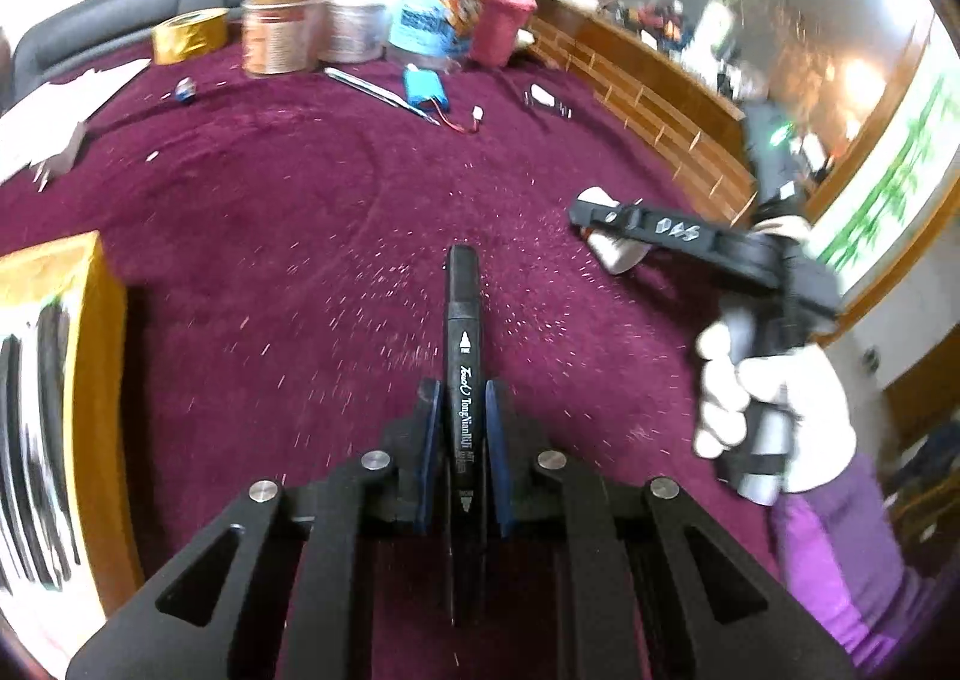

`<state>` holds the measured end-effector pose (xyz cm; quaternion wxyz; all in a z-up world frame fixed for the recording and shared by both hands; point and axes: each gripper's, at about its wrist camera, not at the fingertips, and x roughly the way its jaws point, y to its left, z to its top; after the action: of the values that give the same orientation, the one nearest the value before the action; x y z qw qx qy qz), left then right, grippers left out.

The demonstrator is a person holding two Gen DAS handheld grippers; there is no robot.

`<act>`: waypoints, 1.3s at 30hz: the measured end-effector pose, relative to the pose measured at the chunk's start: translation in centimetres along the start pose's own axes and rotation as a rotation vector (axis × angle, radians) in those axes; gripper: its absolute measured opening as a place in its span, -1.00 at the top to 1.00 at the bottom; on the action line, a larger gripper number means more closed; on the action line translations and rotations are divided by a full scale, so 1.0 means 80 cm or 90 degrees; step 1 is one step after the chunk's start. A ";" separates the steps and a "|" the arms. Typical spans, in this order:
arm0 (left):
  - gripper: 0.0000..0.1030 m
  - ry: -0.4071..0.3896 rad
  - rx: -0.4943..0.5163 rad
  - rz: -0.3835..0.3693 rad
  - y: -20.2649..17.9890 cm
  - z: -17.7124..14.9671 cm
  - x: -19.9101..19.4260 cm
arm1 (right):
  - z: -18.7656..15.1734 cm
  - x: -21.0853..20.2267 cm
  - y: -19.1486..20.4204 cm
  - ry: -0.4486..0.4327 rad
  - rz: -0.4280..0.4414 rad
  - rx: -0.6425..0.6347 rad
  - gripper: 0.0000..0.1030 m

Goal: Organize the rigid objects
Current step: 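Grasp the white red-striped bottle with the right tool while the left grasps a black marker, then carry the bottle and black marker to the tray with both tools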

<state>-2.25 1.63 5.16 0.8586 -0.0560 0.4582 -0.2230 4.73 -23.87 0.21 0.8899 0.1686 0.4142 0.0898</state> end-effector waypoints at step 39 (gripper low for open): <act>0.39 -0.102 -0.256 0.028 0.217 -0.192 -0.190 | -0.186 -0.034 0.369 0.223 0.284 -0.232 0.40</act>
<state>-16.29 25.40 2.75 0.8683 -0.2338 0.4252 -0.1028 -9.02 6.06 4.24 0.7791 0.0750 0.4908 0.3827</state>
